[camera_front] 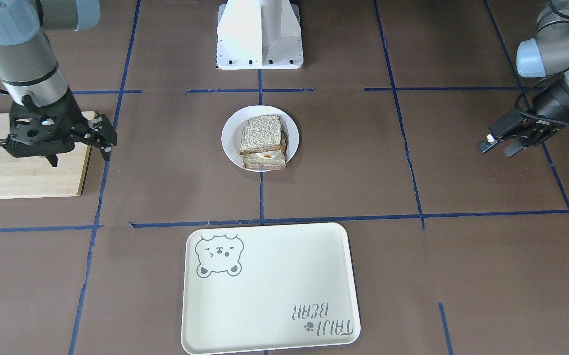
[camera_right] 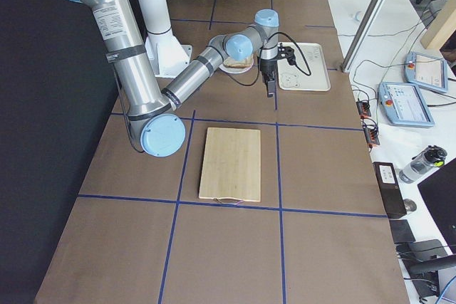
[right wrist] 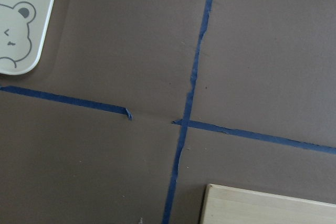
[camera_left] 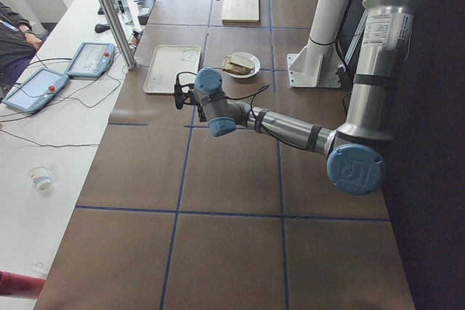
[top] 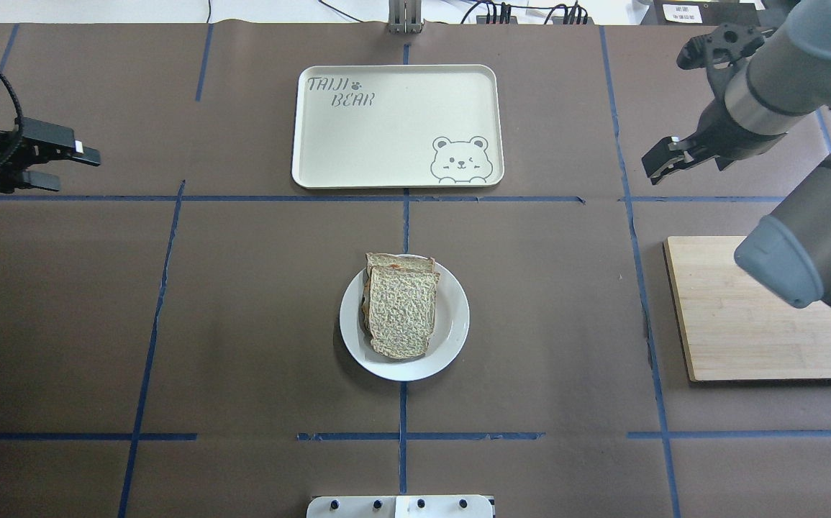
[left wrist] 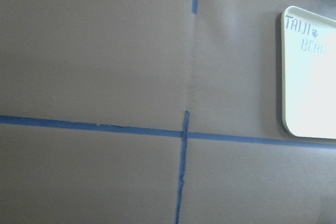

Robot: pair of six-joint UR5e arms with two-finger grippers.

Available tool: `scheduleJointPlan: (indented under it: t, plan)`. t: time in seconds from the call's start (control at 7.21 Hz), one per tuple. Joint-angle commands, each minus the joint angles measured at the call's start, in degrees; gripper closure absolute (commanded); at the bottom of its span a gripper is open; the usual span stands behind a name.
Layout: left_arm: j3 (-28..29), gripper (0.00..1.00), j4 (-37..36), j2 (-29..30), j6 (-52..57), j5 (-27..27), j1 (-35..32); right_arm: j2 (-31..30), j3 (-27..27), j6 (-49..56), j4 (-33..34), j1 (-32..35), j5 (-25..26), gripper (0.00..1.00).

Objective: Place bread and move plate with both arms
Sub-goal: 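Raise the right gripper away while the left arm reaches toward the plate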

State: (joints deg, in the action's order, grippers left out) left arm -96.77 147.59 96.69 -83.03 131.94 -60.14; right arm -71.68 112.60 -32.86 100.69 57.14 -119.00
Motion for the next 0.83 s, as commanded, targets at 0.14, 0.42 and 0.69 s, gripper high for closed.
scheduleJointPlan:
  t: [0.14,0.42,0.69]
  plan:
    - [-0.08,0.00,18.50,0.43,-23.65,-21.04,17.19,-3.81,-0.89,9.80,1.53,5.52,-4.49,0.00]
    - [0.35,0.21,19.23,2.00,-23.76,-26.98,25.48,-4.78,-1.07,11.93,1.62,6.58,-4.84,0.00]
    - [1.92,0.39,18.44,6.38,-23.58,-27.35,30.84,-6.79,-1.59,14.55,1.18,8.50,-8.60,0.00]
